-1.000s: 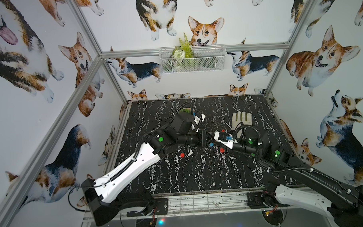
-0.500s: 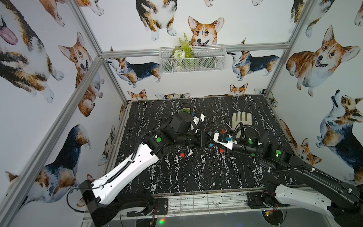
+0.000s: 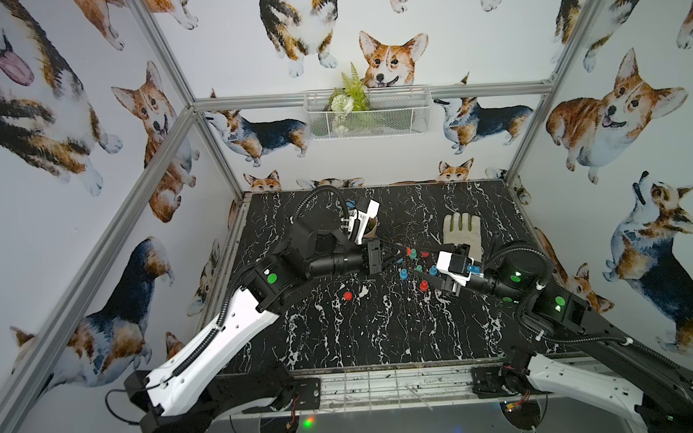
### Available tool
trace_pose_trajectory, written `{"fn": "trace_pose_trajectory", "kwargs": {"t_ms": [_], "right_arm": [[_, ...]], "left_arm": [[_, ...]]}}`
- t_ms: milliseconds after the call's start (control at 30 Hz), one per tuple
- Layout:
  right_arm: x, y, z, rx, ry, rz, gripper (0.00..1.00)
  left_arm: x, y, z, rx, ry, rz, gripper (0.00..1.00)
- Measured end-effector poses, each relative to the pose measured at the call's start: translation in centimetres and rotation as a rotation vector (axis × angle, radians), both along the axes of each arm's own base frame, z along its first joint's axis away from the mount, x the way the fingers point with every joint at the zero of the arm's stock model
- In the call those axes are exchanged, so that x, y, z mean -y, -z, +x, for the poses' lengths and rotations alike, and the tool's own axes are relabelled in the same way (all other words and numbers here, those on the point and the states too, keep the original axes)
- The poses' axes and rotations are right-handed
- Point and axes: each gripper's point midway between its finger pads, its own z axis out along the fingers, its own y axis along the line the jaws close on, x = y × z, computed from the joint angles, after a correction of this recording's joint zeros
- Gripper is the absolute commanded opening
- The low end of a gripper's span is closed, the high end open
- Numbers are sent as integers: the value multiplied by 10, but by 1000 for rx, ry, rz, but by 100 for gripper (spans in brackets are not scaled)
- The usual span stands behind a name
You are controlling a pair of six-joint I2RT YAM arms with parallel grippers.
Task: Close the stamp cap
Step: Pick up the stamp from the center of the board.
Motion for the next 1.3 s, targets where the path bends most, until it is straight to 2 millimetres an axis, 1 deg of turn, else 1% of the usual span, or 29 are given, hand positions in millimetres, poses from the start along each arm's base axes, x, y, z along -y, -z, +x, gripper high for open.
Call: {"fn": "trace_pose_trajectory", "kwargs": {"t_ms": [133,233,333,500,733,967,1133,1300], "right_arm": [[2,-22,-10,29,-41,75,50],[2,-36,-15,52,-69,117,49],[0,-46,-18,65,-93,149,46],[-3,-56,-22,73,-130,182,40],[-5,-65,-27,100,-160,211,35],[-4,-71,-30,114,-171,233,36],[-1,-70,-30,102,-165,241,36],[2,-70,-32,104,-163,246,35]], "left_arm": [[1,-21,-11,29,56,-81,10],[5,-30,-17,29,102,-130,10],[9,-34,-23,14,148,-166,9],[13,-41,-31,-2,204,-213,8],[15,-51,-38,-6,257,-274,8],[15,-58,-42,-8,281,-305,8],[14,-60,-44,-4,290,-314,7],[14,-61,-45,-6,296,-315,7]]}}
